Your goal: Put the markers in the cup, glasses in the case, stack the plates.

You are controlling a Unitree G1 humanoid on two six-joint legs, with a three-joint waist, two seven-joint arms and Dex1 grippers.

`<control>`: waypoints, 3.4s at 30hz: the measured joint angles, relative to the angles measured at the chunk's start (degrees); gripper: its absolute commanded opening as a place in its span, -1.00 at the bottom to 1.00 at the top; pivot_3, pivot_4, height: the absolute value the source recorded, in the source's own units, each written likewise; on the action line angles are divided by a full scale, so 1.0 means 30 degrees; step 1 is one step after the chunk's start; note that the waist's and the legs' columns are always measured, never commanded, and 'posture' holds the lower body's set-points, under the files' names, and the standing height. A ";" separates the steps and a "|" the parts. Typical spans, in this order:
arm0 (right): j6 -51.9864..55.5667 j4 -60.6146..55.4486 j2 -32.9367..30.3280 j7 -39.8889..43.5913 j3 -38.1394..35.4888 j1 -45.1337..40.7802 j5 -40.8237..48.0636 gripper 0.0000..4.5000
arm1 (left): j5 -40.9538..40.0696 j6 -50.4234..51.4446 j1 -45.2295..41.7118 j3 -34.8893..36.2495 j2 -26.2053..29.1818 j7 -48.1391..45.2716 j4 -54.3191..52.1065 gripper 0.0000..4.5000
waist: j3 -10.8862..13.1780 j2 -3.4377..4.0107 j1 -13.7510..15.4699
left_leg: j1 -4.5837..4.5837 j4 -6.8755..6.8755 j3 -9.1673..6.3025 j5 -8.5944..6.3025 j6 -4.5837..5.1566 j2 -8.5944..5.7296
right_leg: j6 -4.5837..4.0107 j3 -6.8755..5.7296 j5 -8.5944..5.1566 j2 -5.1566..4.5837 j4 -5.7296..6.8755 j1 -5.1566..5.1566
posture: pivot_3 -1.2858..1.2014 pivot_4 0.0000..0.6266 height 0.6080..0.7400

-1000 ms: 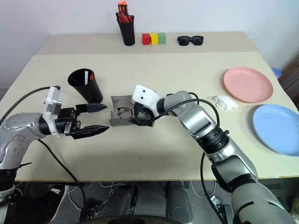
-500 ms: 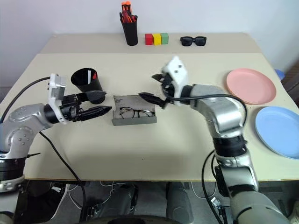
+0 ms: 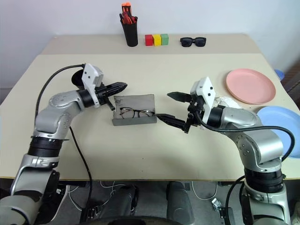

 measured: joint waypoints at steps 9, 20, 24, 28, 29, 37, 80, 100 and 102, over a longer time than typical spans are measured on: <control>-0.0288 0.0121 -0.0200 -0.0576 0.0339 -0.0064 0.0460 1.00 | 0.2194 0.0090 -0.2332 -0.0534 -0.2859 0.3087 0.2940 -0.98 | 0.0003 -0.0006 -0.0055 | 0.0001 0.0050 0.0008 -0.0004 0.0008 -0.0003 | 0.0036 0.0005 0.0041 -0.0001 -0.0030 0.0033 | 0.03 -0.52 1.00; -0.0437 0.0506 -0.0245 -0.0990 0.0738 -0.0259 0.0401 1.00 | 0.2544 0.5989 -0.2691 -0.1347 -0.1876 0.2576 0.1757 -0.98 | 0.0003 -0.0006 -0.0089 | 0.0000 0.0051 0.0007 -0.0005 0.0009 -0.0003 | 0.0037 0.0005 0.0041 0.0001 -0.0016 0.0028 | 0.03 -0.52 1.00; -0.0438 0.0515 -0.0206 -0.1262 0.1220 -0.0549 0.0401 1.00 | 0.2106 0.8299 -0.2876 -0.1861 -0.0953 0.1081 0.0550 -0.98 | 0.0003 -0.0005 -0.0100 | 0.0000 0.0051 0.0004 -0.0004 0.0008 -0.0003 | 0.0037 0.0004 0.0041 0.0001 -0.0014 0.0027 | 0.03 -0.52 1.00; -0.0481 0.0550 -0.0207 -0.1428 0.1342 -0.0567 0.0391 1.00 | 0.1508 0.9649 -0.2813 -0.2019 -0.0216 -0.0059 -0.0931 -0.98 | 0.0003 -0.0005 -0.0089 | 0.0000 0.0052 0.0004 -0.0004 0.0006 -0.0003 | 0.0036 0.0005 0.0040 0.0001 -0.0015 0.0028 | 0.03 -0.52 1.00; -0.0494 0.0567 -0.0209 -0.1458 0.1344 -0.0569 0.0384 1.00 | 0.1375 0.9827 -0.2723 -0.2184 0.0032 -0.0334 -0.1292 -0.98 | 0.0002 -0.0005 -0.0097 | 0.0001 0.0051 0.0005 -0.0003 0.0006 -0.0003 | 0.0036 0.0005 0.0040 0.0001 -0.0014 0.0028 | 0.03 -0.52 1.00; -0.0796 0.0721 -0.0265 -0.1551 0.1371 -0.0569 0.0279 1.00 | 0.0959 1.0099 -0.2066 -0.2174 0.0127 -0.0307 -0.2325 -0.98 | 0.0003 -0.0005 -0.0073 | 0.0002 0.0055 0.0001 -0.0004 0.0007 -0.0002 | 0.0036 0.0007 0.0041 0.0001 -0.0009 0.0029 | 0.03 -0.52 1.00; -0.1576 0.1537 -0.0278 -0.1765 0.2072 -0.1019 -0.1198 1.00 | 0.0881 1.2061 -0.0798 -0.4687 0.2959 -0.4045 -0.6558 -0.98 | -0.0009 0.0008 -0.0095 | 0.0014 0.0063 0.0004 -0.0005 0.0009 -0.0002 | 0.0035 0.0015 0.0041 0.0004 0.0002 0.0042 | 0.03 -0.52 1.00; -0.2647 0.4395 -0.0343 -0.3294 0.0921 -0.1812 -0.2671 1.00 | -0.0473 0.5863 -0.2224 -0.0770 0.0494 -0.3372 -0.2122 0.99 | -0.0009 0.0008 -0.0088 | 0.0009 0.0066 0.0010 0.0005 -0.0008 -0.0003 | 0.0033 0.0016 0.0042 0.0002 -0.0005 0.0038 | 0.03 -0.52 1.00; -0.2660 0.4811 -0.0458 -0.3521 0.0580 -0.1859 -0.2843 1.00 | -0.0793 0.5190 -0.2366 -0.0607 0.0454 -0.3792 -0.1709 0.99 | -0.0009 0.0008 -0.0087 | 0.0010 0.0067 0.0012 0.0003 -0.0006 -0.0003 | 0.0032 0.0016 0.0042 0.0002 -0.0002 0.0038 | 0.03 -0.52 1.00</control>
